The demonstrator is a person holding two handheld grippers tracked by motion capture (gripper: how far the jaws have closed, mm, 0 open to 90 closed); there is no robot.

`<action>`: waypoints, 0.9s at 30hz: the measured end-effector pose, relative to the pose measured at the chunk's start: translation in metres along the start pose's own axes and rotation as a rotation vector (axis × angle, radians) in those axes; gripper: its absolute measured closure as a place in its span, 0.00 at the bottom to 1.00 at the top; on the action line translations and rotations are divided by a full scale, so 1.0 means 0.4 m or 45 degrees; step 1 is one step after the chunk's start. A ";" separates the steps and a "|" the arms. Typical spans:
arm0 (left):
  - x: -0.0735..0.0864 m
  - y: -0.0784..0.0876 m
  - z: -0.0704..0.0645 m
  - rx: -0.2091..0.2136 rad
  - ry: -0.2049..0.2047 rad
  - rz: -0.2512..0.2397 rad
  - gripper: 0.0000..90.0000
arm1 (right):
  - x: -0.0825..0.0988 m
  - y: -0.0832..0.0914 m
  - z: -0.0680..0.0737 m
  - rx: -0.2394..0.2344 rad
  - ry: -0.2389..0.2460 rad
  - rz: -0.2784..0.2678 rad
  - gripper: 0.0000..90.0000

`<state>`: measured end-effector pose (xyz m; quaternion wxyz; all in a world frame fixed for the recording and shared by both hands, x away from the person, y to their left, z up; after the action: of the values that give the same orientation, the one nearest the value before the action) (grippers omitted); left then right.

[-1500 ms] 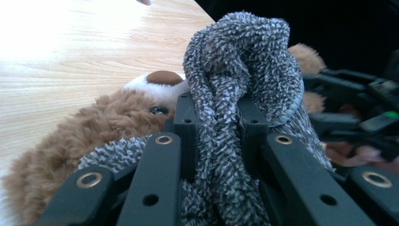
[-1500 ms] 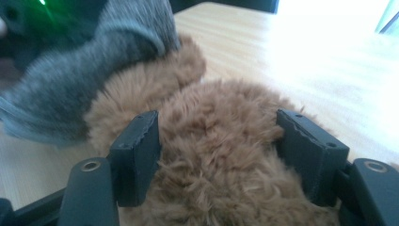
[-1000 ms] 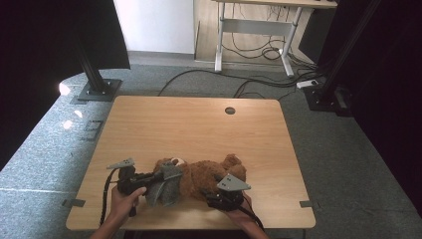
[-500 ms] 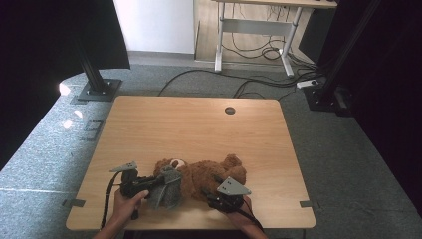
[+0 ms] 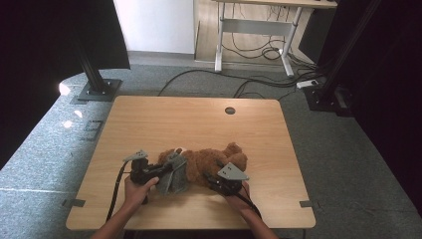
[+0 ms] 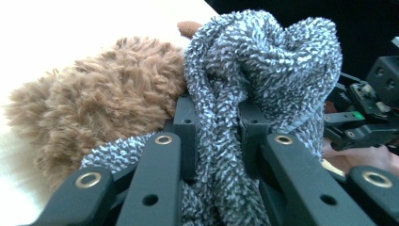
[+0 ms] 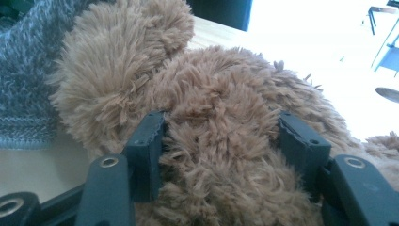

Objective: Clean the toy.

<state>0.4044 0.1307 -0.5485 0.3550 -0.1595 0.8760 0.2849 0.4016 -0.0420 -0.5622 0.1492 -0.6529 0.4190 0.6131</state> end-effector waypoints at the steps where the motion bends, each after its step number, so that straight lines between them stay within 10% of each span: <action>1: -0.013 -0.008 0.009 -0.011 0.000 -0.002 0.83 | -0.003 -0.012 -0.011 0.007 -0.003 -0.002 0.46; 8: -0.047 -0.028 0.031 0.011 0.045 0.016 0.82 | -0.013 -0.045 -0.055 -0.010 -0.072 0.015 0.46; 17: 0.013 0.079 -0.014 0.102 0.053 0.027 0.81 | 0.001 0.060 0.014 -0.113 -0.130 -0.015 0.54; 22: -0.056 0.110 -0.102 0.228 0.011 -0.060 0.81 | 0.011 0.085 0.033 -0.149 -0.155 -0.018 0.54; 27: -0.097 0.016 -0.195 0.180 -0.098 0.024 0.81 | 0.007 0.079 0.029 -0.125 -0.156 -0.017 0.54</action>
<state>0.3870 0.0912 -0.4727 0.3959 -0.1147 0.8812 0.2316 0.3703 -0.0540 -0.5570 0.1465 -0.6236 0.3742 0.6706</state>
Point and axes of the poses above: each handheld gripper's, and its own axes: y roughly backward along the jaws, x roughly out of its underside, z roughly to its left, the point moved 10 cm from there along -y, roughly forward along the jaws, and after that the axes turned 8 degrees about y, right-handed, at the moved point
